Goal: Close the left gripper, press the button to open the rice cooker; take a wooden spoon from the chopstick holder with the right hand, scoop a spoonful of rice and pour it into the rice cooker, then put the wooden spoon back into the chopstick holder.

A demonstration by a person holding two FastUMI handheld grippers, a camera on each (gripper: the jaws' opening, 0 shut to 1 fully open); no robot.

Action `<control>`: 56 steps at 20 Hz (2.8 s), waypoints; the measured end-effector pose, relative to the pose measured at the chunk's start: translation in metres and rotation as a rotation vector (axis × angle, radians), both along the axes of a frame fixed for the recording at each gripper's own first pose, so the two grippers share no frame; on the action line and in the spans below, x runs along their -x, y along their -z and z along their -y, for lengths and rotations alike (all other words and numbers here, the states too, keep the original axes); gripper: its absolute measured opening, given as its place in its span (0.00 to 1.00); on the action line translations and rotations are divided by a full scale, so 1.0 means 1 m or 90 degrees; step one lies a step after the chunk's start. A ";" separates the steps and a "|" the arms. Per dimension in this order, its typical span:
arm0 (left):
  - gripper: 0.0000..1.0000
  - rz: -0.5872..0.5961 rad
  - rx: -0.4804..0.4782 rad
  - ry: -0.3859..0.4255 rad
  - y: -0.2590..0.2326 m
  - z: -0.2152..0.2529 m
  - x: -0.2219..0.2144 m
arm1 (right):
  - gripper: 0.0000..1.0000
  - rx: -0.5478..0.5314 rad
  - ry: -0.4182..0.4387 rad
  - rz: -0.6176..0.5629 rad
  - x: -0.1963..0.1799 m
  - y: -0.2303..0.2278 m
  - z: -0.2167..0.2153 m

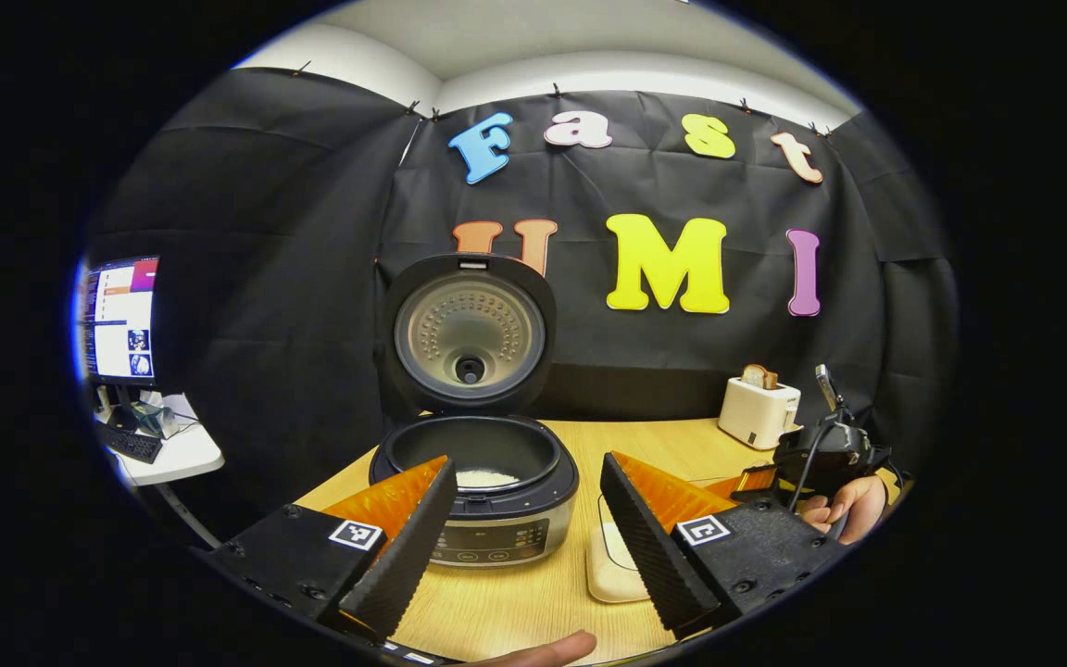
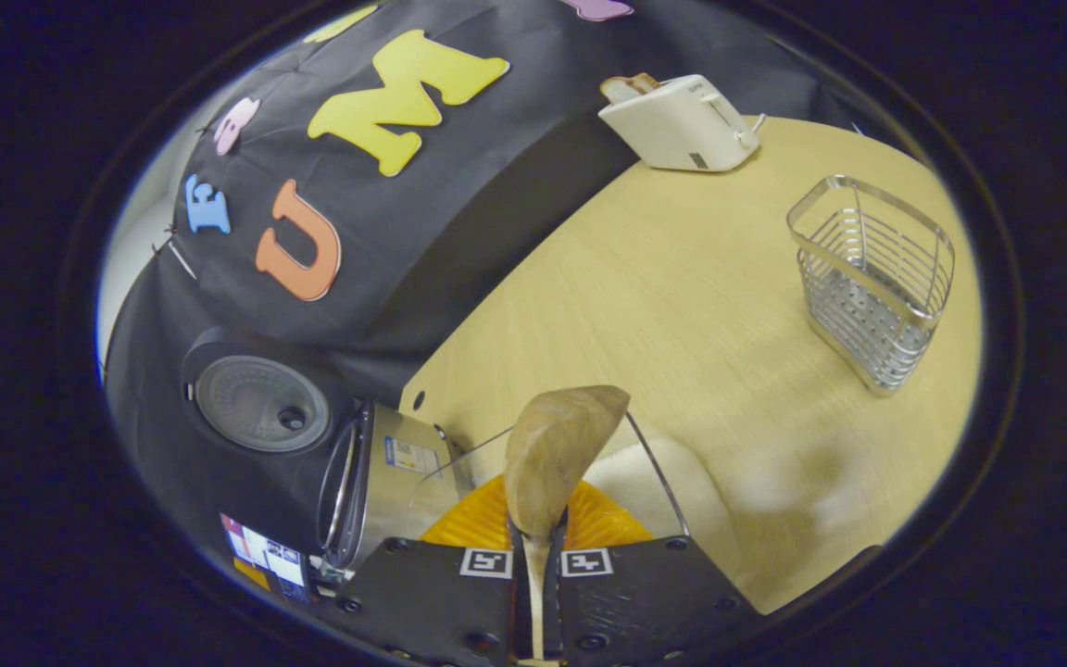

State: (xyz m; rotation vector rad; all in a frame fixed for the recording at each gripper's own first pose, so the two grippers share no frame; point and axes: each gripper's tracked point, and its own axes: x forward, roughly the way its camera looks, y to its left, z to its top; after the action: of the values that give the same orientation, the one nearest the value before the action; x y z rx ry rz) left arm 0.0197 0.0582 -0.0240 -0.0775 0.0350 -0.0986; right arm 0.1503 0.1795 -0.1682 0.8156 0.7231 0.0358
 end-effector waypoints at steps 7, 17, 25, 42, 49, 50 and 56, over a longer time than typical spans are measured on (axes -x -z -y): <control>0.96 -0.008 -0.017 0.005 0.006 0.008 -0.003 | 0.05 -0.141 -0.015 -0.018 0.003 -0.012 -0.001; 0.99 -0.011 -0.012 -0.009 0.007 -0.002 -0.005 | 0.04 -0.243 0.009 0.050 0.019 -0.086 0.016; 0.99 0.003 0.022 0.014 -0.002 -0.009 0.002 | 0.04 -0.305 -0.024 0.052 0.018 -0.125 -0.004; 0.99 -0.018 -0.029 -0.036 0.014 -0.057 0.002 | 0.04 -0.102 -0.038 0.150 -0.046 -0.214 -0.118; 1.00 -0.045 -0.005 -0.044 0.026 -0.075 0.004 | 0.07 0.093 -0.084 0.185 -0.092 -0.202 -0.176; 1.00 -0.044 -0.006 -0.048 0.025 -0.078 0.004 | 0.04 0.114 -0.090 0.186 -0.098 -0.198 -0.180; 0.99 -0.049 0.000 -0.055 0.027 -0.081 0.004 | 0.05 0.208 -0.120 0.188 -0.115 -0.184 -0.199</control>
State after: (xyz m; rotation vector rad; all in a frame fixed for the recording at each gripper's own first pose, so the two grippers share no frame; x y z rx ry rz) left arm 0.0158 0.1391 -0.0506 -0.0820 0.1078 -0.0090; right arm 0.2657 0.3781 0.0160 0.4157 0.5057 0.1990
